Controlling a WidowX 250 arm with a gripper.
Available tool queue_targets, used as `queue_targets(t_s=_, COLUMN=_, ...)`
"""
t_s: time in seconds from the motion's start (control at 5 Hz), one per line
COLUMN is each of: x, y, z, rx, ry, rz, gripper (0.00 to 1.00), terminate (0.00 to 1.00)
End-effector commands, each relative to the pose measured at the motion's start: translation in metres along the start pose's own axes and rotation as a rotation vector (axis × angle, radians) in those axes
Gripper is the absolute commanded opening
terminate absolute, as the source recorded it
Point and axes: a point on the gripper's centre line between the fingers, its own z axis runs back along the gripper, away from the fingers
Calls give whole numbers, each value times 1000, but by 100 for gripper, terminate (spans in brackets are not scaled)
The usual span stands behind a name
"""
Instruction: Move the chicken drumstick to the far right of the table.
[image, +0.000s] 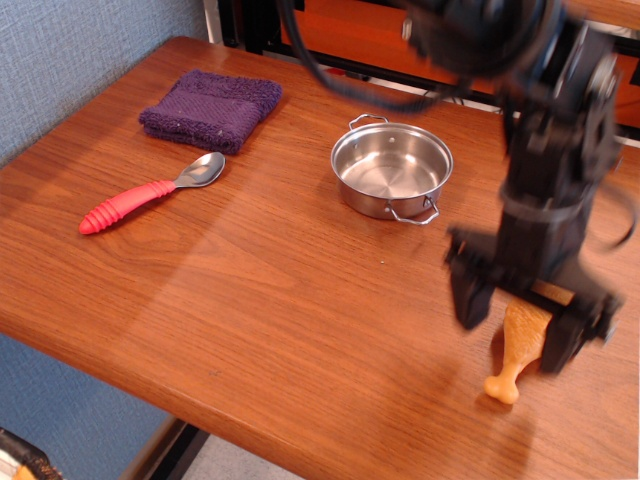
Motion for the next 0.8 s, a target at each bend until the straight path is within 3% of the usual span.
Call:
queue_targets(t_s=0.0, x=8, y=40, z=54, rx=118, ry=-2, rz=255, gripper=100, terminate=0)
queue_targets(t_s=0.2, x=-12, y=86, z=66, rx=156, ry=-13, rz=461, gripper=100, terminate=0)
queue_targets(t_s=0.6, x=-54, y=173, z=77, rx=157, ry=-39, rz=768, gripper=100, terminate=0)
